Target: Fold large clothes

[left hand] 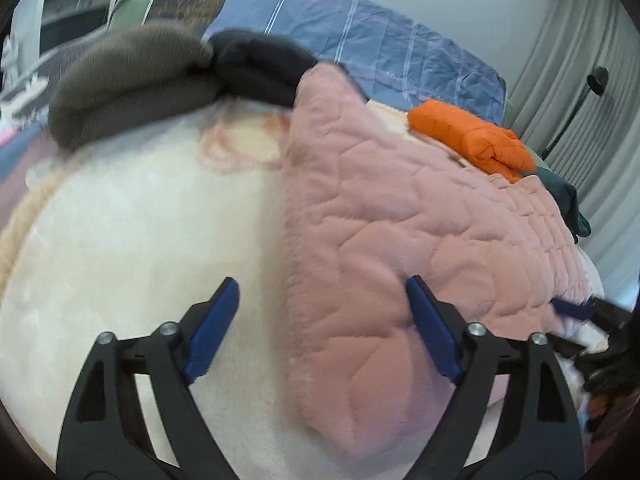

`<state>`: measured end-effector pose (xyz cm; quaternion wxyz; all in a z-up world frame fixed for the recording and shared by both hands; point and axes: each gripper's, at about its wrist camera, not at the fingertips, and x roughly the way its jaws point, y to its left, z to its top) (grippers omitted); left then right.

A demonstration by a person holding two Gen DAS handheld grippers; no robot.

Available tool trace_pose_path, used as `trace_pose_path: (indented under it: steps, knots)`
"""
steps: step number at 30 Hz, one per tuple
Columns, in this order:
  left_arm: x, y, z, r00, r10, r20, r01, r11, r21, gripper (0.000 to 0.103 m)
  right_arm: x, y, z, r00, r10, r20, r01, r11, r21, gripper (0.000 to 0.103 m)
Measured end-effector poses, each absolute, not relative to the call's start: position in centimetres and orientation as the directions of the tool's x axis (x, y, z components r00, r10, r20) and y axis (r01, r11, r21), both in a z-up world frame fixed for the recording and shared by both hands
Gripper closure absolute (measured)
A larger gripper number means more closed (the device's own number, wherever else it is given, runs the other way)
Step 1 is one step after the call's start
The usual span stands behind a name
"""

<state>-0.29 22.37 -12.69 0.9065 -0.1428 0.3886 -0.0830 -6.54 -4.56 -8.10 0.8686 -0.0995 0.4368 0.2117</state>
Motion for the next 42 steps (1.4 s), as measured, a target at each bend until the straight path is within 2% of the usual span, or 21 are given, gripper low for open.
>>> trace_pose_path:
  steps: [3,8,12,18,21,29,39,42]
  knots:
    - [-0.4,22.7,-12.4,0.681,-0.274,-0.679,0.041,0.940,-0.338,0.014,-6.5,-4.4,-7.3,0.536,0.285,-0.795,-0.457,0.890,0.011,0.041]
    - [0.2,23.0,-9.1,0.725,-0.212,-0.655,0.072,0.970,-0.233,0.014,-5.7,-3.7,-5.1,0.571,0.252,-0.781,-0.439,0.898,-0.031,0.041]
    - [2.3,23.1,-7.4,0.729,-0.224,-0.647,0.126,0.973,-0.195,0.014,-5.7,-3.0,-4.4,0.592,0.248,-0.767,-0.429,0.902,-0.039,0.041]
    - [8.3,23.7,-9.6,0.632,-0.382,-0.674,0.191,0.920,-0.342,0.014,-5.0,-2.6,-4.5,0.583,0.231,-0.779,-0.414,0.909,-0.040,0.041]
    - [10.4,24.0,-11.1,0.598,-0.412,-0.687,0.181,0.905,-0.385,0.014,-4.6,-2.6,-4.8,0.586,0.220,-0.780,-0.416,0.908,-0.057,0.040]
    - [12.6,25.0,-14.5,0.524,-0.499,-0.690,0.150,0.852,-0.502,0.004,-4.4,-1.5,-5.3,0.588,0.223,-0.777,-0.437,0.897,-0.073,0.040]
    - [12.3,25.4,-14.9,0.536,-0.527,-0.659,0.174,0.833,-0.525,0.004,-10.2,7.1,-6.1,0.640,0.332,-0.693,-0.694,0.637,-0.335,0.040]
    - [11.8,25.8,-15.4,0.557,-0.537,-0.633,0.180,0.822,-0.540,0.004,-10.6,8.4,-6.8,0.636,0.339,-0.693,-0.717,0.592,-0.369,0.034]
